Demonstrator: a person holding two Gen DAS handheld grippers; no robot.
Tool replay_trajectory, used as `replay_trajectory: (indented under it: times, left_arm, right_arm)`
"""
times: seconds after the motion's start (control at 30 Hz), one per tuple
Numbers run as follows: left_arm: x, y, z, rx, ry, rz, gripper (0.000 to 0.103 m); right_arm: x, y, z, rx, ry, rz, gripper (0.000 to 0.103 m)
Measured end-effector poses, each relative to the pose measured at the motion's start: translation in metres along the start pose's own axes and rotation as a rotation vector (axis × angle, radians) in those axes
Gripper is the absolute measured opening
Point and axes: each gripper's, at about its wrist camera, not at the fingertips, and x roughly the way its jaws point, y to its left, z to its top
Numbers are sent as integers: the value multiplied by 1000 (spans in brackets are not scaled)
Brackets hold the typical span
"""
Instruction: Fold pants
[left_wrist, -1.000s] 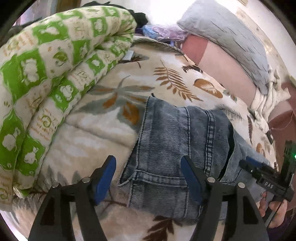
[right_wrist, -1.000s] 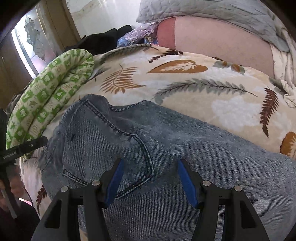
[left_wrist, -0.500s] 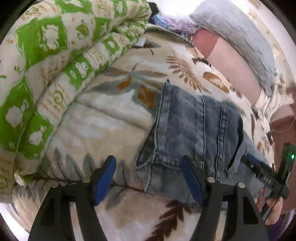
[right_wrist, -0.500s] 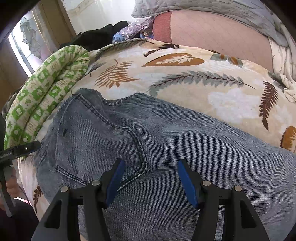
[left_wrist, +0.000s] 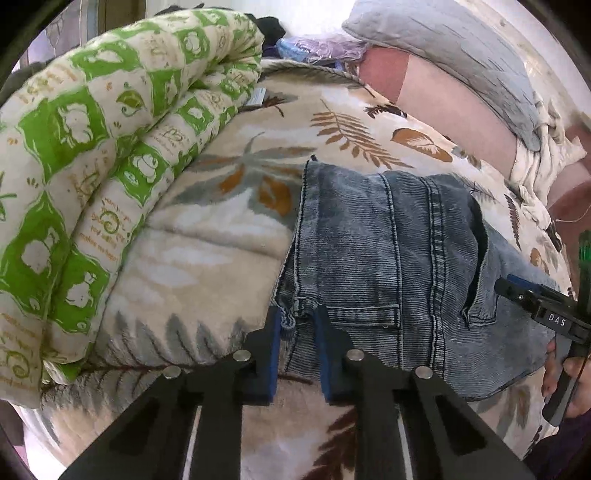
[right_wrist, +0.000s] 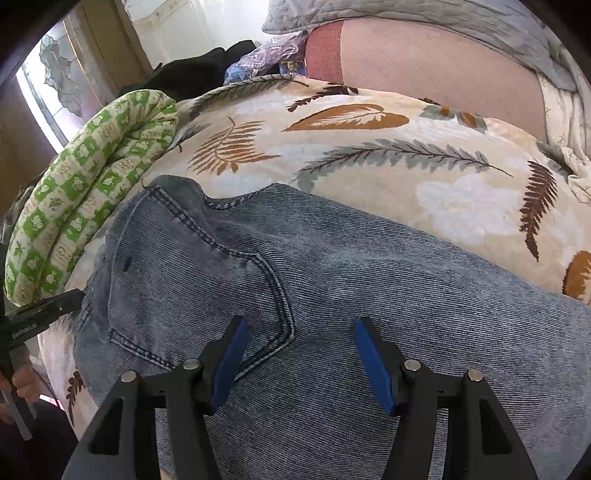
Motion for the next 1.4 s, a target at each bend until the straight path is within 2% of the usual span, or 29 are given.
replay_trajectory:
  times: [0.17,0.23,0.3,0.4,0.43,0.47,0.63,0.77,0.8,0.87,0.93,1.0,1.07,1.1,1.4]
  left_arm:
    - [-10,6,-6,-31,14,-35,17]
    - [-14,10,-8,-78,15,-59,17]
    - [-14,14,-11,-108,34,-88,21]
    - [-15,14,-15,-113,31,-90,40]
    - [-15,13,-15,-108,30,-88,51]
    - [-15,13,-15,-103,25,-87,58]
    - [-12,3,-15,-34,14,-47,59]
    - [-5,-4,-17,4,50,-47,59]
    - [-4,-3,-17,-4,57,-51,59]
    - [-2,0,-18,-37,70,-87,48]
    - [-2,1,-19,-56,75,-114,41]
    - [-1,-1,-19,-48,64,-89,35]
    - [-1,-2,-18,-44,53,-77,21]
    - [-2,-2,-17,-42,49,-84,19]
    - [-25,5,-16,-75,-27,-132,13]
  right_arm:
    - [-7,1,0,1,-19,18,64]
    - [-8,4,0,-15,-21,15,64]
    - [-6,6,-1,-26,-10,6,64]
    - [-3,5,-3,-32,6,-4,64]
    - [-3,4,-3,-32,7,-3,64]
    - [-3,3,-3,-30,7,-2,64]
    - [0,2,-2,-26,16,-3,64]
    - [1,2,-3,-30,16,-6,64]
    - [1,2,-2,-29,16,-6,64]
    - [1,2,-2,-29,16,-6,64]
    - [1,3,-2,-33,17,-8,64]
    - [1,3,-2,-34,17,-8,64]
    - [1,3,-2,-33,18,-7,64]
    - [1,3,-2,-33,17,-7,64]
    - [-1,1,-3,-30,14,3,64]
